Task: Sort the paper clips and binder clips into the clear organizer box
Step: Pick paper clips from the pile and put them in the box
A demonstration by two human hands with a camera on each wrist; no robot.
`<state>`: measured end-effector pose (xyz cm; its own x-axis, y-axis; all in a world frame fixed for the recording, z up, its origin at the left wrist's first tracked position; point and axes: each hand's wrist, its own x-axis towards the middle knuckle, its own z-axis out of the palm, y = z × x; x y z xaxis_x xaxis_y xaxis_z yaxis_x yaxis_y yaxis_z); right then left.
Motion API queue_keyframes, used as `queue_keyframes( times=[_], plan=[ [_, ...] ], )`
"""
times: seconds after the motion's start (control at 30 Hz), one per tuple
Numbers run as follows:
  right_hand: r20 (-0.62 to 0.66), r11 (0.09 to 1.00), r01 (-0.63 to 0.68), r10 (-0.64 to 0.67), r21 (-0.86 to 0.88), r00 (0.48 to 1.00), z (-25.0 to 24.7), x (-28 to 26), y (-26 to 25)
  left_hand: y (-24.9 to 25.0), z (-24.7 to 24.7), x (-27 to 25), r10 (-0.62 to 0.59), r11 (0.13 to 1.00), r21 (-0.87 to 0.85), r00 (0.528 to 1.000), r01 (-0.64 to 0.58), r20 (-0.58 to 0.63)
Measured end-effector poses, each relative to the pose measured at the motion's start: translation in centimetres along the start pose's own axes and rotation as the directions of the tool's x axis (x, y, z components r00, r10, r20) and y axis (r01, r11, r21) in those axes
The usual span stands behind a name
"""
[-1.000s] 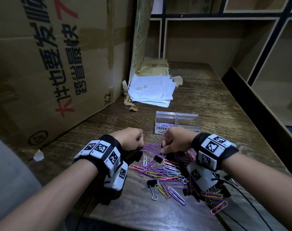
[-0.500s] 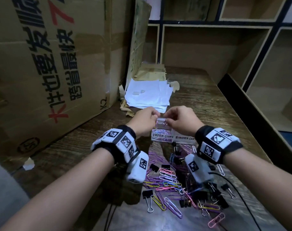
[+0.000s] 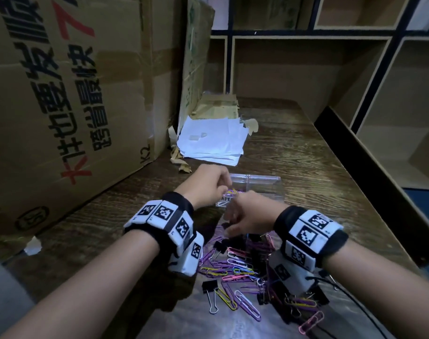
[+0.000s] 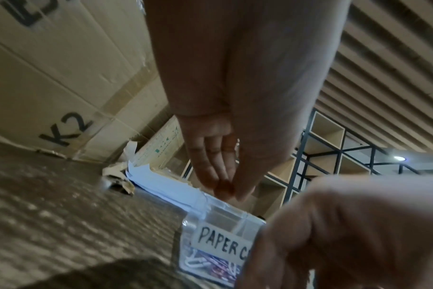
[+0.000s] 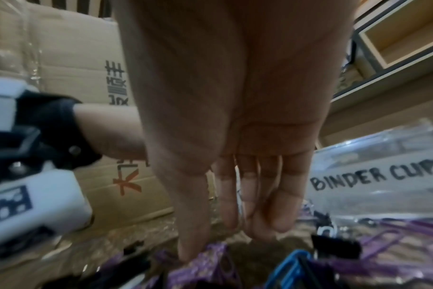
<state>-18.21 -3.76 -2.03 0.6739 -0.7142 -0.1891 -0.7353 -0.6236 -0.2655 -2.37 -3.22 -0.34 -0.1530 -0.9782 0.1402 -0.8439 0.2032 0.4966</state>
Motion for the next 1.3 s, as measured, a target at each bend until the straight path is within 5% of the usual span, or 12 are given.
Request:
queue_keyframes(
  times=[0.13,0.3,0.63,0.9,1.3],
  plan=[
    [-0.010,0.998,-0.039,0.038,-0.047,0.999,1.9,1.6,-0.3,-1.3,-0.9,-2.8,-0.110,0.979,0.190,0.970,0.069,0.215],
    [0.021,0.998,-0.057,0.057,0.006,0.998,2.0,1.6,-0.9,-3.3,0.7,-4.3,-0.201,0.965,0.227,0.927,0.131,0.317],
    [0.008,0.995,-0.046,0.046,0.093,0.999,1.6,0.6,-1.1,-4.5,1.5,-4.6,-0.141,0.981,0.176,0.927,0.083,0.348],
    [0.026,0.999,-0.031,0.030,0.039,0.999,1.5,1.6,-1.8,-5.4,-0.9,-4.9,-0.074,0.997,0.038,0.981,0.068,0.180],
    [0.080,0.996,-0.013,0.020,-0.083,0.997,2.1,2.3,-1.9,-5.0,-0.7,-5.9,-0.131,0.968,0.245,0.931,0.047,0.340]
  ],
)
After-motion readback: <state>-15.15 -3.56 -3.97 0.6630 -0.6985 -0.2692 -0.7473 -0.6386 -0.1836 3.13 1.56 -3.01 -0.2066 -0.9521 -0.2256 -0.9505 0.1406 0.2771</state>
